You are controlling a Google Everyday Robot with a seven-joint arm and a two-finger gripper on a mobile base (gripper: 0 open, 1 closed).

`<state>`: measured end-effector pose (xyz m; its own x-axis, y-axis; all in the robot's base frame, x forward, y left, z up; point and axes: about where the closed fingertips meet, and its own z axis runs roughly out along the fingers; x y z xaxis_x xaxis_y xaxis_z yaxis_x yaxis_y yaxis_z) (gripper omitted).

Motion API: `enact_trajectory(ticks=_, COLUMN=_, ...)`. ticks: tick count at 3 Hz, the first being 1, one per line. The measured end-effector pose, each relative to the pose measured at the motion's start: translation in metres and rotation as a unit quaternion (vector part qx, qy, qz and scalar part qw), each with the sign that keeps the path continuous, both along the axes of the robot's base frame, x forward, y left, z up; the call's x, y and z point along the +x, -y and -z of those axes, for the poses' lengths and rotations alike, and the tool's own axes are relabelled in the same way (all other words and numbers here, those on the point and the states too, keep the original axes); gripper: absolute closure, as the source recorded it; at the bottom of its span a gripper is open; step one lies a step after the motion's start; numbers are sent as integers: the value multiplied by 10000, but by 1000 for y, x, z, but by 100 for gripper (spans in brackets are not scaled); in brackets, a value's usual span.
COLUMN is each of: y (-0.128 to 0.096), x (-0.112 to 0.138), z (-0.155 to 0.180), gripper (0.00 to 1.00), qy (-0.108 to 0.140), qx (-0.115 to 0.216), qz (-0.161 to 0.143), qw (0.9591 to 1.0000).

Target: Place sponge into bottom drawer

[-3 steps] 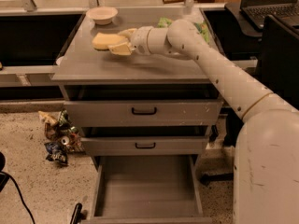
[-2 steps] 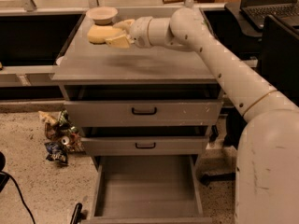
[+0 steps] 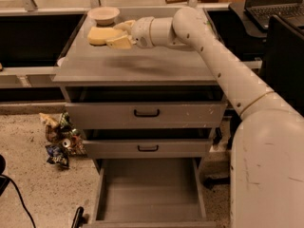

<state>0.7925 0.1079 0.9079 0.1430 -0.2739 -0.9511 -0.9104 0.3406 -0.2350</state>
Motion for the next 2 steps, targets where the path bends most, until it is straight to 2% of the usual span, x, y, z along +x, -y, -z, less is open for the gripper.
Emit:
enact_trajectory(ticks=1, y=-9, x=-37, z=-12, gripper=100, qy=37, qx=-173, qz=-551, qw=9983)
enact_trajectory(ticks=2, y=-8, x=-84, z=-33, gripper=100, qy=152, qx=-430, qz=-777, qw=9959)
